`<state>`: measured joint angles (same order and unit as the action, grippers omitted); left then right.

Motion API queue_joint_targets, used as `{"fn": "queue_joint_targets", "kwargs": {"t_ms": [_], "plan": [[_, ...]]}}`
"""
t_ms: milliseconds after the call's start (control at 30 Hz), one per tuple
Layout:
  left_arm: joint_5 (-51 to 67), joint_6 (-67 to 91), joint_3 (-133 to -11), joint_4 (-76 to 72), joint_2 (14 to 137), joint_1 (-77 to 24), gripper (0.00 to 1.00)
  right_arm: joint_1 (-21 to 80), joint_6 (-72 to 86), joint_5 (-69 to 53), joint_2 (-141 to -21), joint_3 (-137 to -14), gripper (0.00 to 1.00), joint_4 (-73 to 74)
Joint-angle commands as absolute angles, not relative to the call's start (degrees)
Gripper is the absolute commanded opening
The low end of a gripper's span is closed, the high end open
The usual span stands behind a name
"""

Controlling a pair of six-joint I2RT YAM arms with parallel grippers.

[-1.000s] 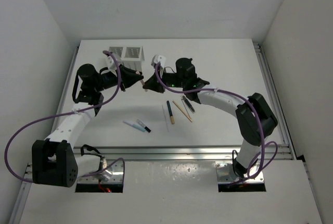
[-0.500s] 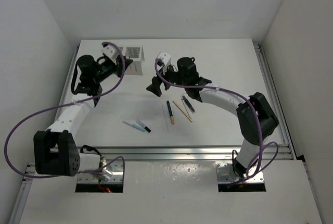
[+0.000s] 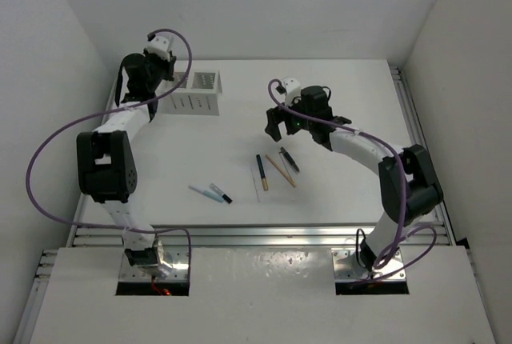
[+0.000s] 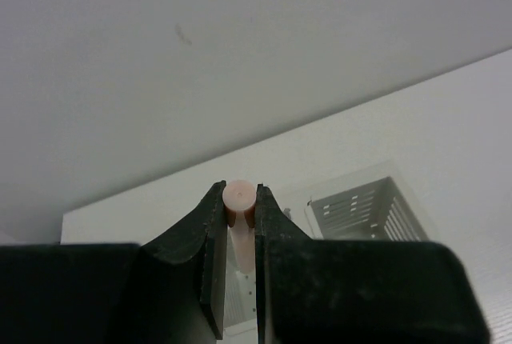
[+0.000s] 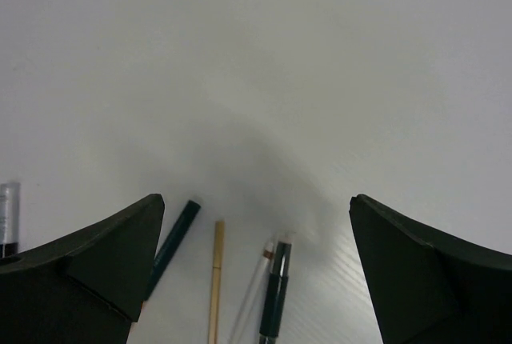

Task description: Organize the makeup

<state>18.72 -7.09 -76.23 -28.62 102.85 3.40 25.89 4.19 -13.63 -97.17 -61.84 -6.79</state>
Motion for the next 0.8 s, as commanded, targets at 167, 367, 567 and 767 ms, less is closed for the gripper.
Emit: {"fn": "queue_joint_targets", "kwargs": {"t_ms": [167,367,567,767], "plan": [[19.25,-3.69,-82.44,-30.42,110.65,5.01,0.0,24.08,4.74,-8.88,-98.0,-64.6,1.0,1.3],[21.01,-4.21,-79.89,-28.05,111.27,5.01,0.38,23.29,6.59,-8.26,-100.1,-65.47,0.7,6.84],[20.48,-2.11,-82.87,-22.43,110.57,6.06,0.68,23.12,7.38,-6.5,-105.37,-72.07,0.38,18.62],[18.54,-3.15,-91.83,-5.14,108.2,6.06,0.7,23.73,8.88,-7.91,-102.84,-68.65,0.46,19.42]]}}
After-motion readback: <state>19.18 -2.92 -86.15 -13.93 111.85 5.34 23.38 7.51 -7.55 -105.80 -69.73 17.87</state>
